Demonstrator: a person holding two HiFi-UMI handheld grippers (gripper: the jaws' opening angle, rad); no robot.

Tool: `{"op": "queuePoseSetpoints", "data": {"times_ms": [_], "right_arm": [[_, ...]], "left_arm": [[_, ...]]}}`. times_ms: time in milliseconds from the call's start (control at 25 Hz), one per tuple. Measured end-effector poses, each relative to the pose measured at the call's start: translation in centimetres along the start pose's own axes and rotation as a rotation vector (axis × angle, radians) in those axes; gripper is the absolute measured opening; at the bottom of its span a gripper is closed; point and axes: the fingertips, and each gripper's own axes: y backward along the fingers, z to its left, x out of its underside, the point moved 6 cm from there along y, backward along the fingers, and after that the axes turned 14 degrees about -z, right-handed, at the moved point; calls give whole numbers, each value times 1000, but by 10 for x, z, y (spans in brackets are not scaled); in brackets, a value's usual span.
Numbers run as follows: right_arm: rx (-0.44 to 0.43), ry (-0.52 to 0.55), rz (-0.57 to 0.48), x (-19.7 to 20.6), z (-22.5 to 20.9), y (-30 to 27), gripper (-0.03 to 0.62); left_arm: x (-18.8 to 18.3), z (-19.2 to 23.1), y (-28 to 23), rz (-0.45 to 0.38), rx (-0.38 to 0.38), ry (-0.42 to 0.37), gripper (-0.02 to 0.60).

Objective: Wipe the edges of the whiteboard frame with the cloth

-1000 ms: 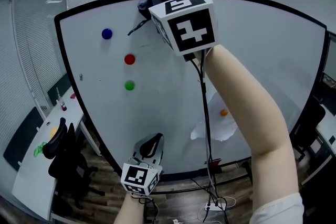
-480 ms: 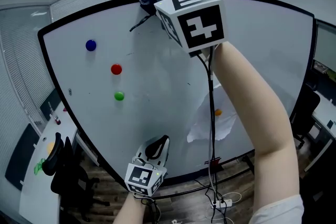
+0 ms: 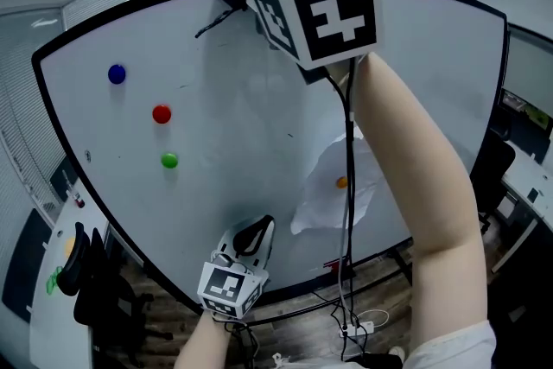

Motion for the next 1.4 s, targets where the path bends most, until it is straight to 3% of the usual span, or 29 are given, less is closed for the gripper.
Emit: {"op": "queuePoseSetpoints", "data": {"times_ms": [440,880,1000,1160,1400], "right_arm": [[14,-70,2,21,-84,40,77],[-24,-60,-29,39,-162,77,77],[-22,-62,-27,48,-182,87,77],[-28,-95,-33,56,-215,102,77],[-6,-148,-40,70,-271,129,77]], "left_arm": [[14,-69,-80,-32,65,46,23],[4,-139,-157,-89,52,5,24],[16,-152,-170,-77,20,31,24],[31,-174,-192,-21,27,25,23],[39,-198,-222,-1,14,41,23]]}}
